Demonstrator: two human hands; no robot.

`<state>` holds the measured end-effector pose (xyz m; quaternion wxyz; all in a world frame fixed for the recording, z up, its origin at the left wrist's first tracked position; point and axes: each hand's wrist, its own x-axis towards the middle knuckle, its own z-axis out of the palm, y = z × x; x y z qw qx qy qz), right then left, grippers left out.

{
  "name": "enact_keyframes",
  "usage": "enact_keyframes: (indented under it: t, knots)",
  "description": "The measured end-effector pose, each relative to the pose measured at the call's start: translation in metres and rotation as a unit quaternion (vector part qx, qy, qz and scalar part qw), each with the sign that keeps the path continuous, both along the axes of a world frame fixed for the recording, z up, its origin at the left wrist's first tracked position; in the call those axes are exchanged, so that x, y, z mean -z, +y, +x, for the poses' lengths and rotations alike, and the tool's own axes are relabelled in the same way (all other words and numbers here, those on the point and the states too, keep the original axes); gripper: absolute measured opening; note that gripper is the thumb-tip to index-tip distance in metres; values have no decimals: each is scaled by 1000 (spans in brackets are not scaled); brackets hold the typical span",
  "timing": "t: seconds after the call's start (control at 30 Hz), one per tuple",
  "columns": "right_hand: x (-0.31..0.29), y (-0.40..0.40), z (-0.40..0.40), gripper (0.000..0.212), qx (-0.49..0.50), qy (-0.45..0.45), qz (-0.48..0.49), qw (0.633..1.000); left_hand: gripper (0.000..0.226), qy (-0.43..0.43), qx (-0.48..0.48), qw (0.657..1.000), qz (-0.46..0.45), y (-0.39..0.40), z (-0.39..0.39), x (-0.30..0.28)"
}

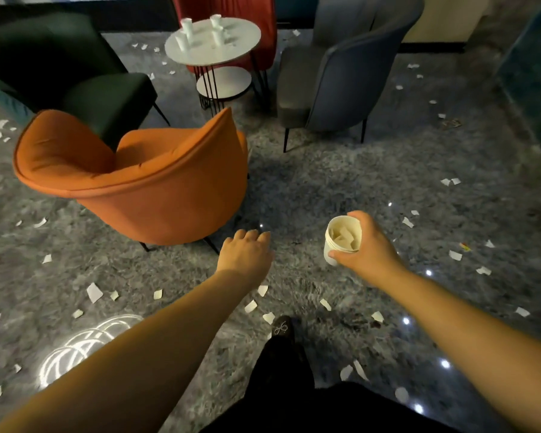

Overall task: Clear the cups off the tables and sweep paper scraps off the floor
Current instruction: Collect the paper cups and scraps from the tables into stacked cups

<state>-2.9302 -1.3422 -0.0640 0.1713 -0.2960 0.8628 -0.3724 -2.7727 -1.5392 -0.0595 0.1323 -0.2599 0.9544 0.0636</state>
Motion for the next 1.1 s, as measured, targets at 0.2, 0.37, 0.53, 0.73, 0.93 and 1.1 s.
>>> enact_keyframes:
  t: [0.2,0.37,0.53,0.73,0.93,1.1]
  knots:
    - [-10,-77,-85,81,39,5,-10,999,52,3,35,999,4,-84,-98,-4]
    - [-15,-125,-140,79,46,2,-18,999,53,-3,50,999,1,-135,-162,-11]
    - [-8,-171,-203,83,36,1,-2,999,53,-13,40,999,10,-177,-222,-8]
    - [-2,-247,-316,80,14,-27,-31,999,53,-5,6,1000,7,-244,-319,-9]
    - [-16,-318,-431,78,-23,-3,-46,999,50,1,-49,999,4,-304,-418,-20]
    - [-21,-375,-497,78,-64,7,-28,998,49,16,-89,996,11,-351,-466,-26]
